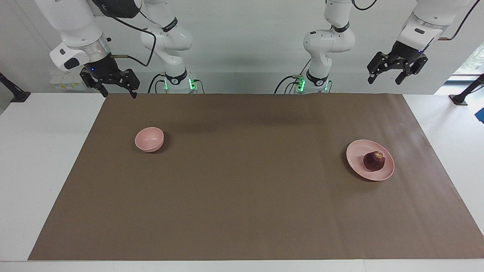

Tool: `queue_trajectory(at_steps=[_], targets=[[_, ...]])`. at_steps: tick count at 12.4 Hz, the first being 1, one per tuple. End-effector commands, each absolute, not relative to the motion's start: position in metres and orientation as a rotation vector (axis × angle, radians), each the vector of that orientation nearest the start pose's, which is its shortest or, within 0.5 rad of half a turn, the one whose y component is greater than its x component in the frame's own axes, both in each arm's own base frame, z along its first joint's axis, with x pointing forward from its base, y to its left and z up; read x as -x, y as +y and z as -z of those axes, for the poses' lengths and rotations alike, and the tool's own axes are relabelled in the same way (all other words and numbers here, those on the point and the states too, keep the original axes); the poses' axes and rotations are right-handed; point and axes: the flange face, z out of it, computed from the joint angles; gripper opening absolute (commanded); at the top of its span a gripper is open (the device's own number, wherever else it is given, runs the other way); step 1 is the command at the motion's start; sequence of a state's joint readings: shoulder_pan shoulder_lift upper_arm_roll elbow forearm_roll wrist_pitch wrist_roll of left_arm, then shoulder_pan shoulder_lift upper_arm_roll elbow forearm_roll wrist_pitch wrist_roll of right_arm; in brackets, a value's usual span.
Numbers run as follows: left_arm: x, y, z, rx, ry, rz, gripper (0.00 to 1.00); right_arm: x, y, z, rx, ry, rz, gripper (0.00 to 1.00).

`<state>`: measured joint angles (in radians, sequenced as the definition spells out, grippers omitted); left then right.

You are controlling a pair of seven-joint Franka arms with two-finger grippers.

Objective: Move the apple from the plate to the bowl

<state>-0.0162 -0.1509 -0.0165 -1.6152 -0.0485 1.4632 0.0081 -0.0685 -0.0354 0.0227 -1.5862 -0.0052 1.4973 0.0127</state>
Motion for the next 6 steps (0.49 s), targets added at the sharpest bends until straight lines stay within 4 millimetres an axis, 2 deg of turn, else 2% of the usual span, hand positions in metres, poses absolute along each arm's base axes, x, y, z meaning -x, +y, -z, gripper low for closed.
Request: queue_trajectory(at_steps=[1, 6], targets=[[-0.4875, -0.0206, -0.6745, 3.197, 0.073, 0.012, 1.0, -0.5378, -0.023, -0.6319, 3.125, 0.121, -0.077, 1.0], [-0.4885, -0.0268, -0.6712, 3.198, 0.094, 0.014, 1.0, -0.5378, -0.023, -0.6319, 3.125, 0.121, -0.077, 1.0]])
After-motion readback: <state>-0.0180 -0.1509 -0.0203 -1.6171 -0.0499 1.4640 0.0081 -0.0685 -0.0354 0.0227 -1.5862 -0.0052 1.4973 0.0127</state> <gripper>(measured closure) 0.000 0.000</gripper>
